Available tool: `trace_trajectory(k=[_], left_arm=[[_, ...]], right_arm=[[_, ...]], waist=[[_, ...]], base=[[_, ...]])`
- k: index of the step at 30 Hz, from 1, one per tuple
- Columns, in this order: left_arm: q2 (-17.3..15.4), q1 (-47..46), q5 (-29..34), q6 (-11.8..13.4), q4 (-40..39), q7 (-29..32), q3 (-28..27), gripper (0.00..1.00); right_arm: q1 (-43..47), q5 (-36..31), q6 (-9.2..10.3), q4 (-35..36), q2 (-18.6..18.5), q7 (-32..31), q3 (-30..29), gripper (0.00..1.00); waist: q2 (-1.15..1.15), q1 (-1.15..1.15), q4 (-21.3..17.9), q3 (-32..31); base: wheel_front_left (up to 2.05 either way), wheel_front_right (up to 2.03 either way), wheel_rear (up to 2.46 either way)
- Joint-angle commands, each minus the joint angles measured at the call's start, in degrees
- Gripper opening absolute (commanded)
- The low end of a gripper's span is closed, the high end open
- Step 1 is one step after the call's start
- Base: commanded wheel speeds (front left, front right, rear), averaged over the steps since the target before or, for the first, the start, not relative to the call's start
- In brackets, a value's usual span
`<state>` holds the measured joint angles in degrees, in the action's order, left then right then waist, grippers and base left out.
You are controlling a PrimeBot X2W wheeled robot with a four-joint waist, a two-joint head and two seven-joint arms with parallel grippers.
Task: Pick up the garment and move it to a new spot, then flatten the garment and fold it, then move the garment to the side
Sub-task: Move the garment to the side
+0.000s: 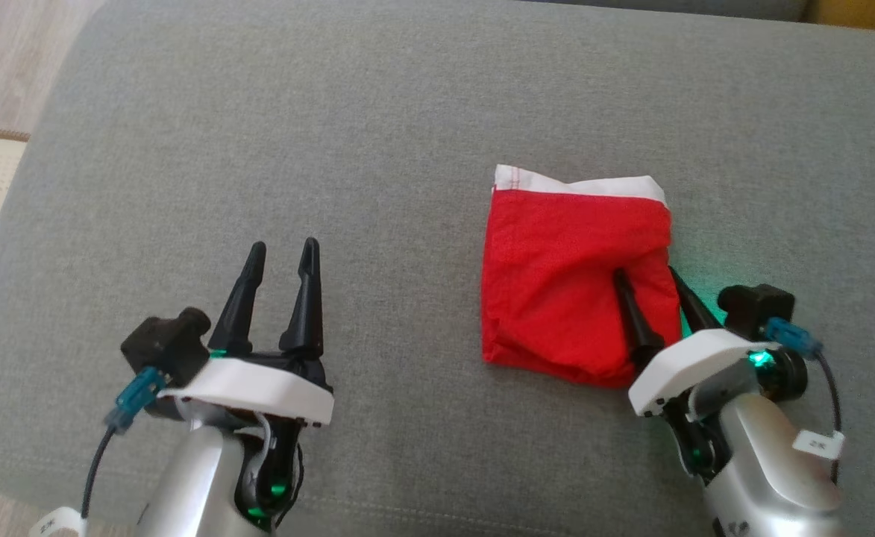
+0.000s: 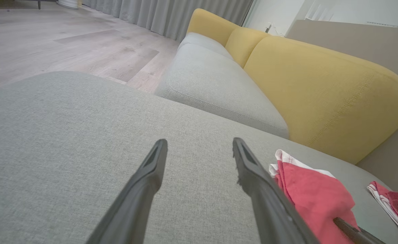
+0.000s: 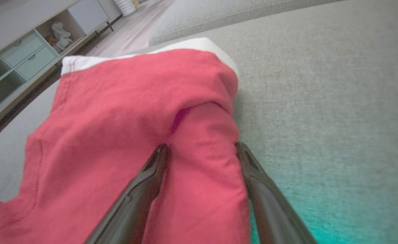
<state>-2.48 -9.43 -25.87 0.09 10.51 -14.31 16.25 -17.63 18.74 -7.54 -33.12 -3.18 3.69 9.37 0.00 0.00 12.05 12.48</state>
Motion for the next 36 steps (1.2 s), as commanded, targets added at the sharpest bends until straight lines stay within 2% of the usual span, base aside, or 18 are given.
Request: trace_trajectory(k=[1,2,3,4,5,12,19,23,32,34,36], left_arm=[[-0.40,-2.52,-0.35,0.32,-1.77,-0.69,-1.35,1.00],[-0.40,-2.57,-0.38,0.36,-1.80,-0.69,-1.34,1.00],[-0.40,-2.60,-0.38,0.39,-1.83,-0.69,-1.37,1.00],[-0.40,-2.61,-0.34,0.45,-1.83,-0.69,-1.40,1.00],[-0.40,-2.59,-0.25,0.49,-1.79,-0.69,-1.43,1.00],[-0.40,-2.64,0.45,0.40,-1.59,-0.69,-1.89,1.00],[-0.40,-2.79,1.24,-0.10,-1.83,-0.69,-2.68,1.00],[-0.40,-3.36,1.64,-0.42,-2.13,-0.69,-2.91,1.00],[-0.40,-6.56,2.86,-1.37,-2.59,-0.69,-2.71,1.00],[-0.40,-7.62,3.10,-1.56,-2.63,-0.69,-2.63,1.00],[-0.40,-8.19,3.16,-1.66,-2.63,-0.69,-2.55,1.00]], right_arm=[[-2.21,-0.56,0.05,0.27,0.28,0.04,1.95,1.00],[-2.74,-0.79,0.05,-0.63,0.29,0.07,2.28,1.00],[-3.29,-1.23,0.05,-1.43,0.29,0.19,2.64,0.89],[-3.86,-2.00,0.05,-2.13,0.24,0.54,3.06,0.30],[-4.41,-3.12,0.05,-2.69,-0.04,1.17,3.59,0.00],[-7.08,-14.35,0.05,-4.52,-4.04,7.57,5.98,0.00],[-8.82,-23.28,0.05,-0.59,-11.87,9.69,8.71,0.00],[-10.34,-22.78,0.05,2.66,-19.00,8.62,12.31,0.00],[-15.33,-14.91,0.05,7.95,-39.44,1.71,19.15,0.00],[-16.36,-12.30,0.05,7.92,-42.84,-0.24,19.07,0.00],[-16.79,-11.29,0.05,7.82,-44.32,-0.97,18.75,0.00]], waist=[[0.00,0.00,0.39,0.26],[0.00,0.00,0.45,0.37],[0.00,0.00,0.46,0.46],[0.00,0.00,0.42,0.53],[0.00,0.00,0.32,0.56],[0.00,0.00,-2.21,0.19],[0.00,0.00,-7.15,0.16],[0.00,0.00,-10.32,1.16],[0.00,0.00,-15.80,6.52],[0.00,0.00,-16.36,7.92],[0.00,0.00,-16.48,8.60]], base=[[0.00,0.00,0.00],[0.00,0.00,0.00],[0.00,0.00,0.00],[0.00,0.00,0.00],[0.00,0.00,0.00],[0.00,0.00,0.00],[0.00,0.00,0.00],[0.00,0.00,0.00],[0.00,0.00,0.00],[0.00,0.00,0.00],[0.00,0.00,0.00]])
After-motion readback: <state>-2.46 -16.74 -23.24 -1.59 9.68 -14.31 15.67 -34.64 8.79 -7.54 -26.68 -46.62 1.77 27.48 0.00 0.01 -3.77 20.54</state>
